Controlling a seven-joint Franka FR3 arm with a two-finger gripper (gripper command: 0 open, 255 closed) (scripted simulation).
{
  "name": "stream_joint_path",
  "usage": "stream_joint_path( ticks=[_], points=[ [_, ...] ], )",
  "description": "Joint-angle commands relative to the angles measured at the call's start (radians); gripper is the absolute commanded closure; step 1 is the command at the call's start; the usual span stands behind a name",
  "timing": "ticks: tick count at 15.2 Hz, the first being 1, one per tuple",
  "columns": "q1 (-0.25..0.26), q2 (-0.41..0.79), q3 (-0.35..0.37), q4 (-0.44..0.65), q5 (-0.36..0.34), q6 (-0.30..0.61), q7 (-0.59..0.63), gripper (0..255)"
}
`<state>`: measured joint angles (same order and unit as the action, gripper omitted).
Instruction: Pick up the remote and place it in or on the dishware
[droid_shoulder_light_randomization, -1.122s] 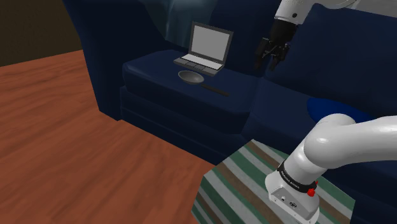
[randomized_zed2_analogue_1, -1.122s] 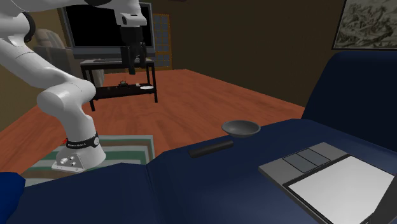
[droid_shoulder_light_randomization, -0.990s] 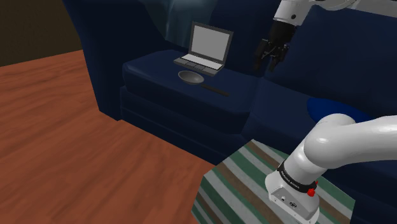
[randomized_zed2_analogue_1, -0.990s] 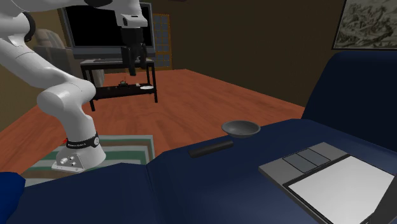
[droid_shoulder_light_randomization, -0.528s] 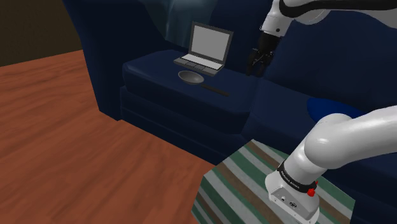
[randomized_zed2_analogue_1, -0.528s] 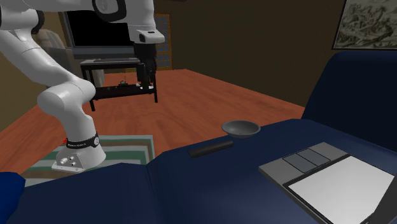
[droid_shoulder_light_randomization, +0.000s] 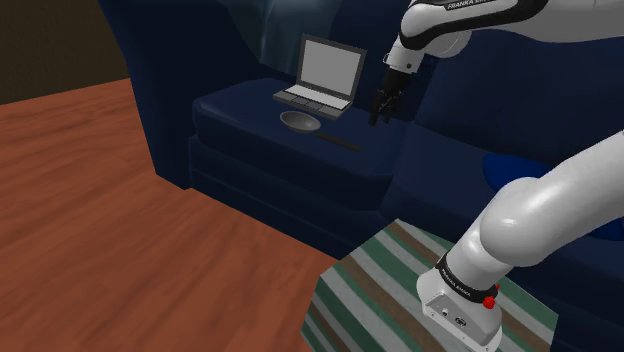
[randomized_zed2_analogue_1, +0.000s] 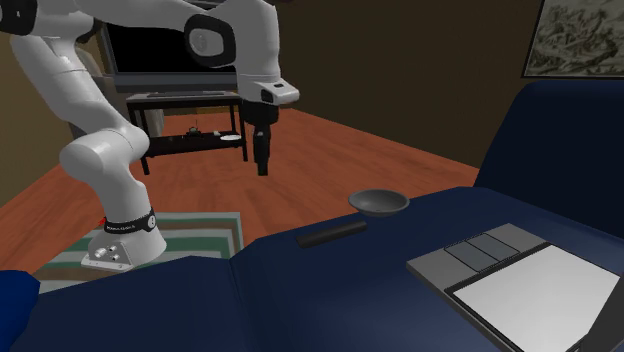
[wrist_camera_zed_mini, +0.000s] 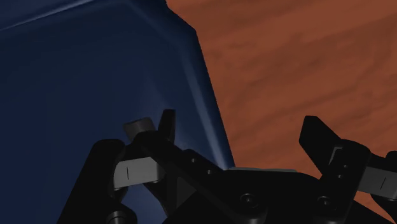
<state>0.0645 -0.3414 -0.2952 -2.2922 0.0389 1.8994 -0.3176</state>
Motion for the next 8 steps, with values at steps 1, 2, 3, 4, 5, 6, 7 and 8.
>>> stream_joint_path(
  ticks=[1,2,3,4,5,6,7,8],
  points=[
    [0.009,0.081,-0.026,0.033,0.015,0.042,-0.068,0],
    [0.013,0.122,-0.036,0.053,0.026,0.058,-0.101,0],
    [0.016,0.164,-0.046,0.075,0.038,0.072,-0.133,0],
    [0.018,0.205,-0.054,0.098,0.052,0.085,-0.166,0],
    [0.02,0.248,-0.061,0.123,0.066,0.097,-0.199,0],
    [0.02,0.29,-0.067,0.149,0.082,0.107,-0.232,0],
    [0.019,0.333,-0.071,0.176,0.098,0.116,-0.264,0],
    [0.017,0.376,-0.073,0.205,0.115,0.123,-0.295,0]
  ],
)
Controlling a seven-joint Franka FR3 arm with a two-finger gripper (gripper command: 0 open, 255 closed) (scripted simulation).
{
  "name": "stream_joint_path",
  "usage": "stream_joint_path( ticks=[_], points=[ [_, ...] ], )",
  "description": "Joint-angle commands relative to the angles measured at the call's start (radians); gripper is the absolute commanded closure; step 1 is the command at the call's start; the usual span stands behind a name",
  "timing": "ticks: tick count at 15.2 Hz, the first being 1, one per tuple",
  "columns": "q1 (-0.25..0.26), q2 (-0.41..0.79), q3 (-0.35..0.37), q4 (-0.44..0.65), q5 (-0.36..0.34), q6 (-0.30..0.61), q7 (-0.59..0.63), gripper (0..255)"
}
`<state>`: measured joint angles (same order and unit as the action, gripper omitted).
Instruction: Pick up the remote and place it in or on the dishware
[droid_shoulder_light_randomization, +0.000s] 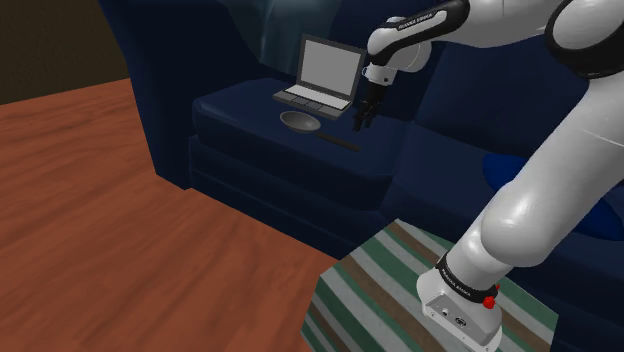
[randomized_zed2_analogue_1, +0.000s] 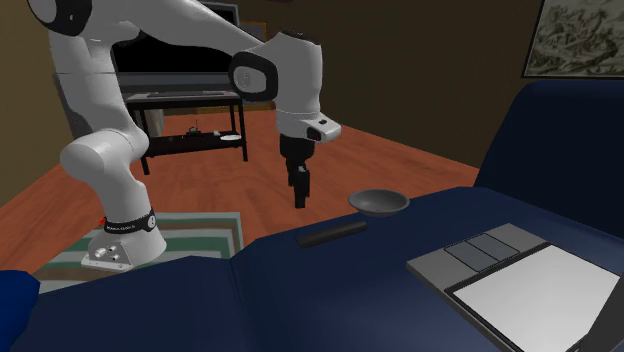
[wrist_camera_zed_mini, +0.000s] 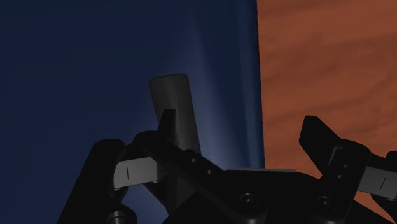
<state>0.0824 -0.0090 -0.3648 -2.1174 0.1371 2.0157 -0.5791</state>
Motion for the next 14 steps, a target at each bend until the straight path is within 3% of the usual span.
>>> stream_joint_path(
  ticks=[1,7,14],
  points=[
    [-0.004,0.087,-0.005,0.061,0.034,0.013,-0.065,0],
    [-0.039,0.312,0.014,0.246,0.115,0.022,-0.208,0],
    [-0.038,0.352,0.027,0.194,0.14,0.11,-0.224,0]
  ],
)
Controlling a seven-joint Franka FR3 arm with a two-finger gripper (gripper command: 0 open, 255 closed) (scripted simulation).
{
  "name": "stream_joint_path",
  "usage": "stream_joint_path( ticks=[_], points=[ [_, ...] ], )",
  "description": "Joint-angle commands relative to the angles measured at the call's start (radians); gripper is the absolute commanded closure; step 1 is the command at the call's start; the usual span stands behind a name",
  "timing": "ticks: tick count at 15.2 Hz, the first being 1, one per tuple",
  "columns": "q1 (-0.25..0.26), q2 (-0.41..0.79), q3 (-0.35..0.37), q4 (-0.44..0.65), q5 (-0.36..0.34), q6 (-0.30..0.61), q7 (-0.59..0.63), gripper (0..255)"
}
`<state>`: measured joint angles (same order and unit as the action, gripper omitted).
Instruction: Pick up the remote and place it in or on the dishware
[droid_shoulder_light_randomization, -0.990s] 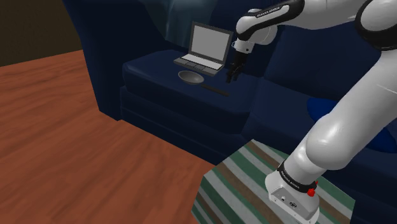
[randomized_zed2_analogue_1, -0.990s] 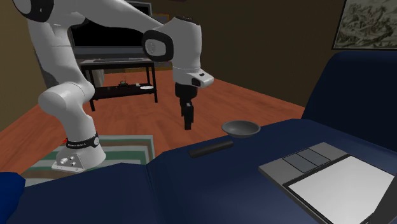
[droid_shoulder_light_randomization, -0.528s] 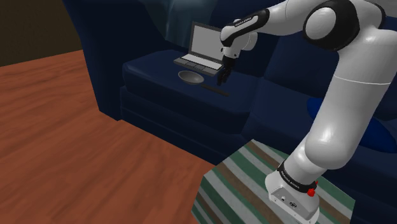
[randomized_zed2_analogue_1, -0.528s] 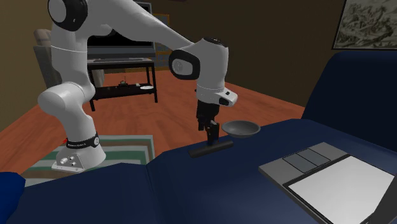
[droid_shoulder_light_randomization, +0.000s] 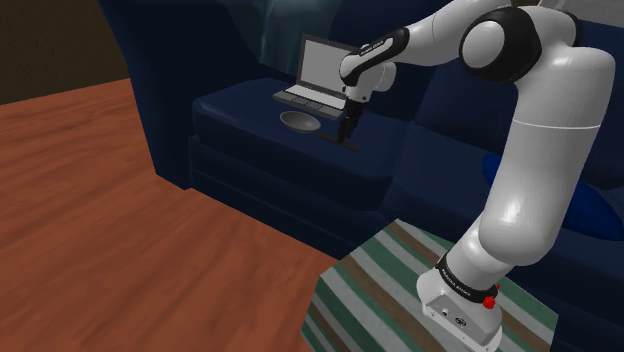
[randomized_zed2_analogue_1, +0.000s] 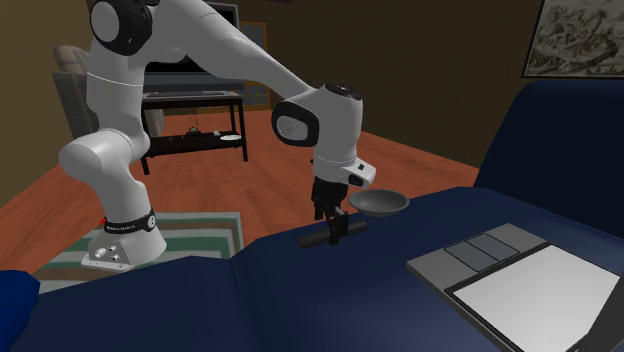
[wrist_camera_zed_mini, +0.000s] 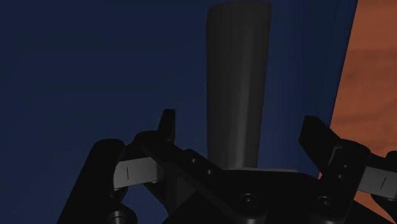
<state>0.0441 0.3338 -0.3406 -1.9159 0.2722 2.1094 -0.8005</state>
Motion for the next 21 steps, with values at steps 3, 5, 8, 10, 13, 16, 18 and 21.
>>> stream_joint_path(
  ticks=[3,5,8,10,13,16,18,21],
  points=[
    [0.0,0.009,0.003,-0.007,0.005,0.016,-0.003,0],
    [0.0,0.009,0.003,-0.007,0.005,0.016,-0.003,0],
    [0.0,0.009,0.003,-0.007,0.005,0.016,-0.003,0],
    [0.0,0.009,0.003,-0.007,0.005,0.016,-0.003,255],
    [0.001,0.01,0.003,-0.007,0.006,0.017,-0.002,255],
    [0.001,0.01,0.004,-0.006,0.006,0.016,-0.001,255],
    [0.0,0.009,0.003,-0.007,0.005,0.016,-0.003,255],
    [0.003,-0.013,-0.002,0.005,-0.007,-0.016,0.008,255]
  ],
)
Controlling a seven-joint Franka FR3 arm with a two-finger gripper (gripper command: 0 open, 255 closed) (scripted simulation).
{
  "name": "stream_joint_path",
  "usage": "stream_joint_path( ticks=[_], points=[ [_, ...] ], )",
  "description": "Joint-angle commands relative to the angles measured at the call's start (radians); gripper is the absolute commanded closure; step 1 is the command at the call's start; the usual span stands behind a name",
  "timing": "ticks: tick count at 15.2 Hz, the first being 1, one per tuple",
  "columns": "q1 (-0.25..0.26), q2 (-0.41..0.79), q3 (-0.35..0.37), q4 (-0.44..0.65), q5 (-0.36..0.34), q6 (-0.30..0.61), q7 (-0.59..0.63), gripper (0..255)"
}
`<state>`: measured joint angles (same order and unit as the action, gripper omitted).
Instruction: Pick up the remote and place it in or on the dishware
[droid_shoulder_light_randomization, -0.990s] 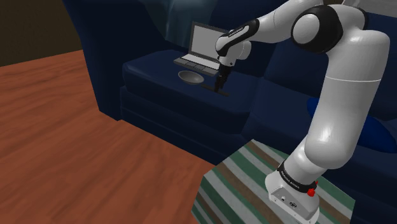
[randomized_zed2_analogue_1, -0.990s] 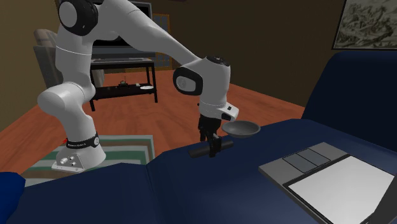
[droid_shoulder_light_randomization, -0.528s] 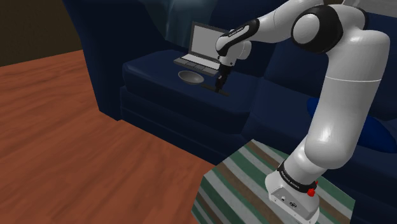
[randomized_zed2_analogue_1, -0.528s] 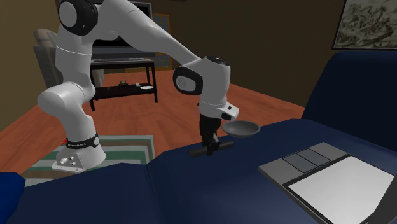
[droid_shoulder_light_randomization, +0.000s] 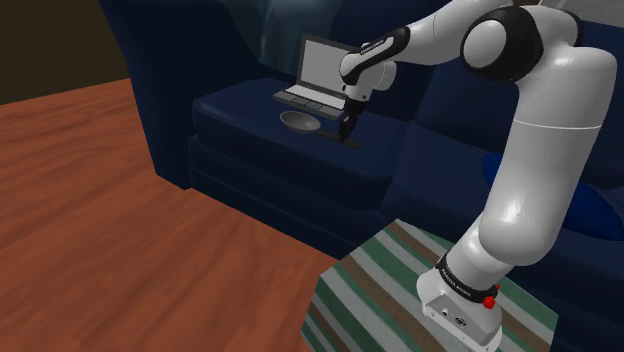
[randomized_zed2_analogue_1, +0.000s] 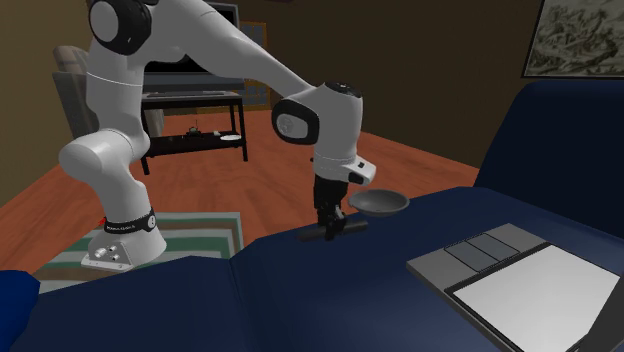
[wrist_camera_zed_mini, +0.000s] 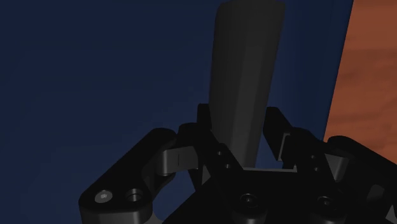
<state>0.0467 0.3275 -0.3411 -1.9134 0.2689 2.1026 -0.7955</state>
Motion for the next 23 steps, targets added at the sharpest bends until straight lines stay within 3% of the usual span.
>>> stream_joint_path(
  ticks=[1,21,23],
  points=[
    [0.002,-0.014,-0.003,0.007,-0.008,-0.02,0.006,255],
    [0.01,-0.117,-0.02,0.144,-0.066,-0.248,0.065,255],
    [0.019,-0.062,-0.005,0.215,-0.047,-0.263,0.09,255]
  ],
)
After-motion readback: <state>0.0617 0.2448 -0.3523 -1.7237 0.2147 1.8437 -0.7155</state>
